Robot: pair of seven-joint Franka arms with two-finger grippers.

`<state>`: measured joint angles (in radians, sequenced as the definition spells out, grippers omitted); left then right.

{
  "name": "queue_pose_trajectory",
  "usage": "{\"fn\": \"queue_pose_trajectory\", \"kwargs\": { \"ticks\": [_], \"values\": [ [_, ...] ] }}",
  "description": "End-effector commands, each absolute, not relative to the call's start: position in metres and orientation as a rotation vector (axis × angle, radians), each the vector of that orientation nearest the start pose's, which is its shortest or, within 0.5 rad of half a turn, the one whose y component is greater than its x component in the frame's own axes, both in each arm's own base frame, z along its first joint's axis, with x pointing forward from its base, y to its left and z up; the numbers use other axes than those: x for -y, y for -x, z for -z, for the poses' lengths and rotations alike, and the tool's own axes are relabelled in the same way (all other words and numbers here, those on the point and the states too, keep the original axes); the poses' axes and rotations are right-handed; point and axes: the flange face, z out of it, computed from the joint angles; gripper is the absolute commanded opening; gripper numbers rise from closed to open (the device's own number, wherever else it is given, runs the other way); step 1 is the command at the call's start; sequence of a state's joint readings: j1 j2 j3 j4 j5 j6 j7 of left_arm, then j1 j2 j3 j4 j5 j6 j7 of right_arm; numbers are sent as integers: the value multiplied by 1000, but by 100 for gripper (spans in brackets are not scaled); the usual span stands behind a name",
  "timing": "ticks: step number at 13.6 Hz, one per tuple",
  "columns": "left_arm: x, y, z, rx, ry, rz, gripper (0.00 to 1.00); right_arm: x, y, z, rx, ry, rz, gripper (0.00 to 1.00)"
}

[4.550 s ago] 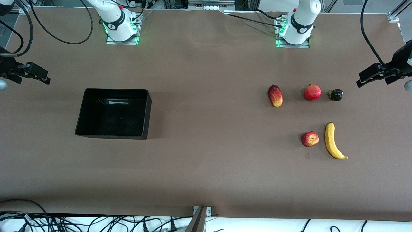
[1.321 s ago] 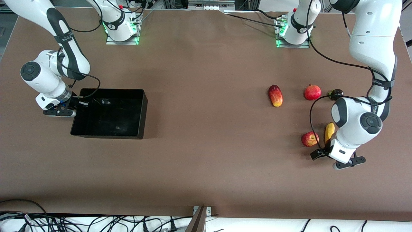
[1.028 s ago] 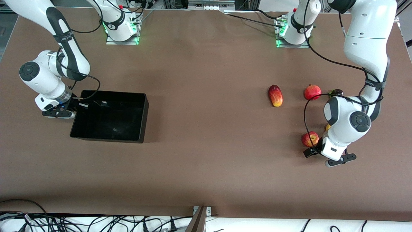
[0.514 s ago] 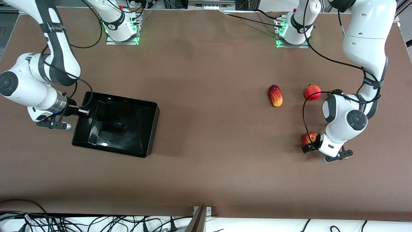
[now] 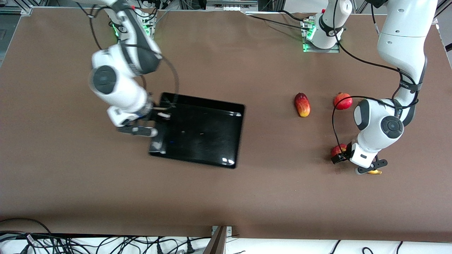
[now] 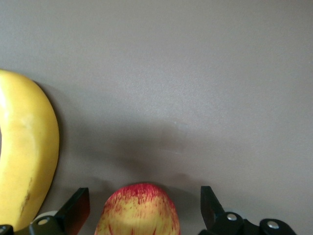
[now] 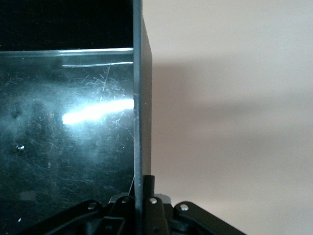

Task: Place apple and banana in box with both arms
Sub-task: 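Drag the black box with the right gripper while the left gripper holds the apple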

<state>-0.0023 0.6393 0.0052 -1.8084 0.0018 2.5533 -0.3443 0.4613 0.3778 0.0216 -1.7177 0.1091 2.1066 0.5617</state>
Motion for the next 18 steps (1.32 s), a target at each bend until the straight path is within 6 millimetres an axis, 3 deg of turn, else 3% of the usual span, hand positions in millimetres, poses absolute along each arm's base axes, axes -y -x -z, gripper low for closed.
{"fn": "queue_pose_trajectory", "kwargs": {
  "ticks": [1,3,4,6,7,9,10,12,13,14,16,18],
  "values": [
    [3,-653,-201,564,3087,167,100,-399,-594,-335,-170,3002,9,0],
    [4,-648,-196,566,3086,148,100,-445,-578,-313,-194,2960,79,0],
    [4,-648,-195,566,3085,145,96,-454,-578,-299,-194,2940,113,0],
    [4,-647,-190,568,3085,133,76,-479,-564,-268,-148,2919,155,0],
    [4,-646,-189,568,3085,131,48,-490,-558,-258,-126,2904,182,0],
    [4,-646,-190,561,3085,129,5,-492,-559,-243,-139,2886,210,0],
    [3,-646,-190,554,3085,122,0,-495,-558,-234,-161,2875,221,0],
    [2,-646,-207,552,3080,82,0,-501,-556,-225,-145,2860,246,0],
    [4,-646,-225,529,3068,38,0,-502,-555,-224,-155,2860,243,9],
    [6,-647,-247,522,3061,19,0,-505,-551,-221,-138,2867,245,99],
    [15,-646,-294,511,3055,-12,0,-505,-553,-230,-113,2867,265,100],
    [37,-645,-331,524,3058,-58,0,-501,-560,-254,-117,2852,280,100]
  ]
}}
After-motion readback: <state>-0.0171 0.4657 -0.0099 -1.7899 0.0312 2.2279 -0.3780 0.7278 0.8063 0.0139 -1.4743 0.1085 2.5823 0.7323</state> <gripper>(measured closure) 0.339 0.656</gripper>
